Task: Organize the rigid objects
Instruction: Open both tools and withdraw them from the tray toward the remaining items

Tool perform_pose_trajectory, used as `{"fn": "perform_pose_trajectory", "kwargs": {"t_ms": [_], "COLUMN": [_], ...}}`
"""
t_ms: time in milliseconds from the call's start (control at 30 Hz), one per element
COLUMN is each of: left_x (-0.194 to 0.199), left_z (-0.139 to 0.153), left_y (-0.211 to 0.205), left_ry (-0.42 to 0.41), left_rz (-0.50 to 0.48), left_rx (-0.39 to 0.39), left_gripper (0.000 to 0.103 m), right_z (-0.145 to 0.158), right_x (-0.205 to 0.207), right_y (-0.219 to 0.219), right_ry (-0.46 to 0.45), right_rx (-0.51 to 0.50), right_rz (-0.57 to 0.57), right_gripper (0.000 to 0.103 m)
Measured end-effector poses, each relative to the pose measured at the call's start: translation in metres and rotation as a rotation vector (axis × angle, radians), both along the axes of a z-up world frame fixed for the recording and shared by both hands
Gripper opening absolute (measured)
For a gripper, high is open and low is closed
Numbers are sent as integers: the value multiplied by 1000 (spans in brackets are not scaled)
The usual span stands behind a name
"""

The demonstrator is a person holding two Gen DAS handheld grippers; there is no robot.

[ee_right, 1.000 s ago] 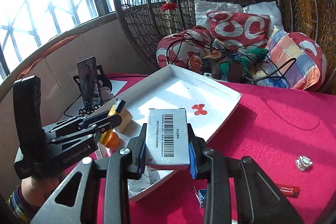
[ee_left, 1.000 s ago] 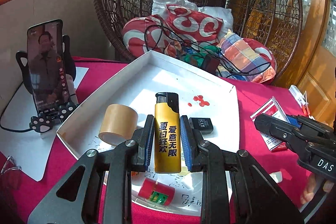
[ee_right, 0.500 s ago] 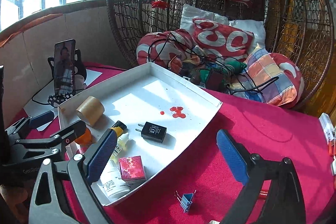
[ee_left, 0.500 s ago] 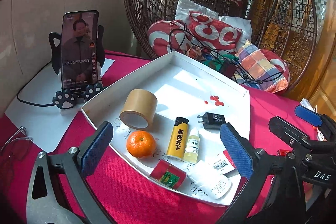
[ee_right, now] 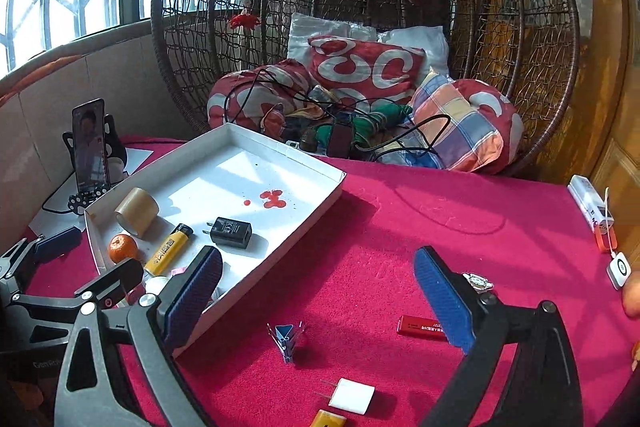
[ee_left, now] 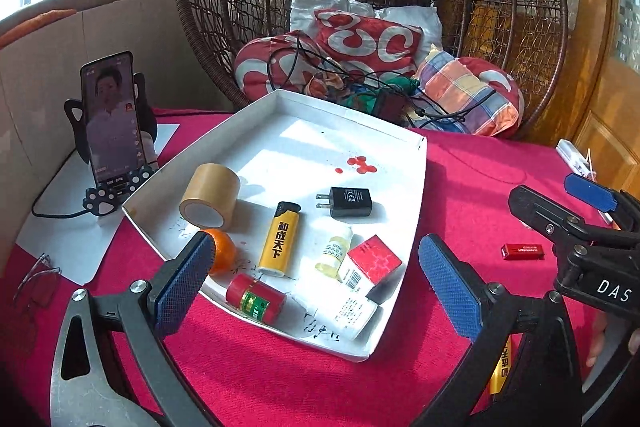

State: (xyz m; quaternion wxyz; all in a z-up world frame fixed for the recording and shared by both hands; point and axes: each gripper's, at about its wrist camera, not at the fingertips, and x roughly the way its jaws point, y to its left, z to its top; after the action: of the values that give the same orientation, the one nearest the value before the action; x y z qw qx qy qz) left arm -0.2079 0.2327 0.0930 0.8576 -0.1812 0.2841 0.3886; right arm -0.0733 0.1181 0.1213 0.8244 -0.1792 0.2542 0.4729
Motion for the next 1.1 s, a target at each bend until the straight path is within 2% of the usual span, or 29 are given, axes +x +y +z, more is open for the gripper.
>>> {"fn": "perform_pose_trajectory", "kwargs": {"t_ms": [267, 533, 767, 967, 1100], "left_x": [11, 18, 24, 21, 24], "left_z": [-3, 2, 7, 11, 10], "left_y": [-18, -39, -65, -72, -77], "left_ry": [109, 117, 160, 128, 153], "left_rz": [25, -11, 18, 3, 7], "left_rx": [66, 113, 207, 168, 187], "left_gripper": [103, 103, 103, 103, 103], "right_z": [-2, -7, -10, -8, -8], "right_x": [5, 17, 24, 26, 26], "right_y": [-24, -47, -64, -73, -75], "right_ry": [-2, 28, 39, 37, 35], "right_rx": [7, 13, 19, 31, 29], "right_rz": [-50, -118, -147, -164, -166], "right_gripper": [97, 97, 97, 97, 97]}}
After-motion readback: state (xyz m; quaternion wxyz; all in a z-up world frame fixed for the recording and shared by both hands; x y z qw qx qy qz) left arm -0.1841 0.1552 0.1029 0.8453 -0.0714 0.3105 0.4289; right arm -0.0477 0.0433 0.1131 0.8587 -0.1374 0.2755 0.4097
